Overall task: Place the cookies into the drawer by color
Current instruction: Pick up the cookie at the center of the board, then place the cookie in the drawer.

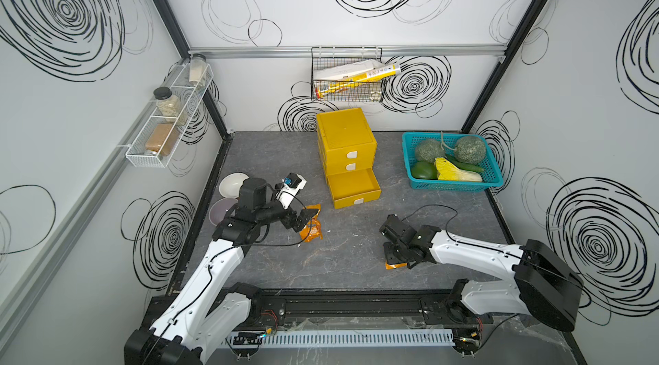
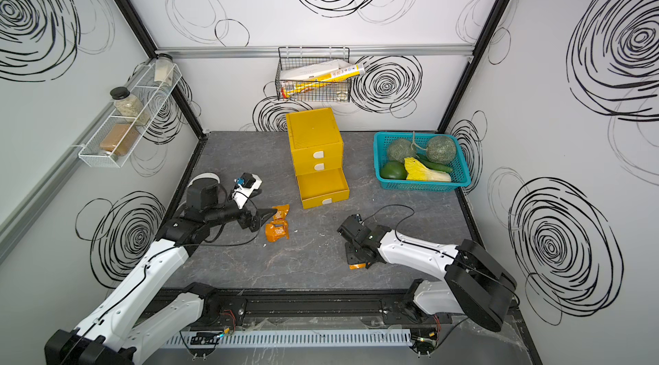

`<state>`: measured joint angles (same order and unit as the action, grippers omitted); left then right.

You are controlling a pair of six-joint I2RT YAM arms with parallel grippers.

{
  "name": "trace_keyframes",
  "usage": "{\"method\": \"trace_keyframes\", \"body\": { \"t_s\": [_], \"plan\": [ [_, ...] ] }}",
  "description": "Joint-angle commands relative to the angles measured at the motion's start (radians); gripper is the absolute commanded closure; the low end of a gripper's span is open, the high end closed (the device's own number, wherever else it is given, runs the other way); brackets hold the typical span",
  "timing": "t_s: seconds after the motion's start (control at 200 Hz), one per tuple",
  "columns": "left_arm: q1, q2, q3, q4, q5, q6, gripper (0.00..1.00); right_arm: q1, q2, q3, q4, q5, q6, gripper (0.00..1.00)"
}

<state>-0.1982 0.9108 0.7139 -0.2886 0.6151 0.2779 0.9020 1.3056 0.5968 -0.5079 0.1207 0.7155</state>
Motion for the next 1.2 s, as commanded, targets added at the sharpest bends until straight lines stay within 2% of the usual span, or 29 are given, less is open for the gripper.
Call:
{"method": "trace_keyframes", "body": {
  "t_s": [0.0,0.265,0.666,0.886,1.196],
  "plan": [
    [-0.002,-0.017,-0.008,0.026,0.031,0.021,0.01,0.006,0.022,0.049,-0.03,0.034,-0.026,0.65],
    [-0.014,-0.033,-0.022,0.026,0.046,0.042,0.01,-0.006,0.071,0.175,-0.071,0.108,-0.102,0.66],
    [-0.031,-0.056,-0.034,0.006,0.06,0.073,0.01,-0.176,0.15,0.444,-0.051,0.066,-0.249,0.66],
    [-0.04,-0.063,-0.036,0.005,0.07,0.072,0.01,-0.248,0.252,0.587,0.034,0.053,-0.3,0.66],
    [-0.05,-0.067,-0.046,0.015,0.063,0.08,0.01,-0.314,0.381,0.664,0.215,0.047,-0.41,0.65]
  ]
}}
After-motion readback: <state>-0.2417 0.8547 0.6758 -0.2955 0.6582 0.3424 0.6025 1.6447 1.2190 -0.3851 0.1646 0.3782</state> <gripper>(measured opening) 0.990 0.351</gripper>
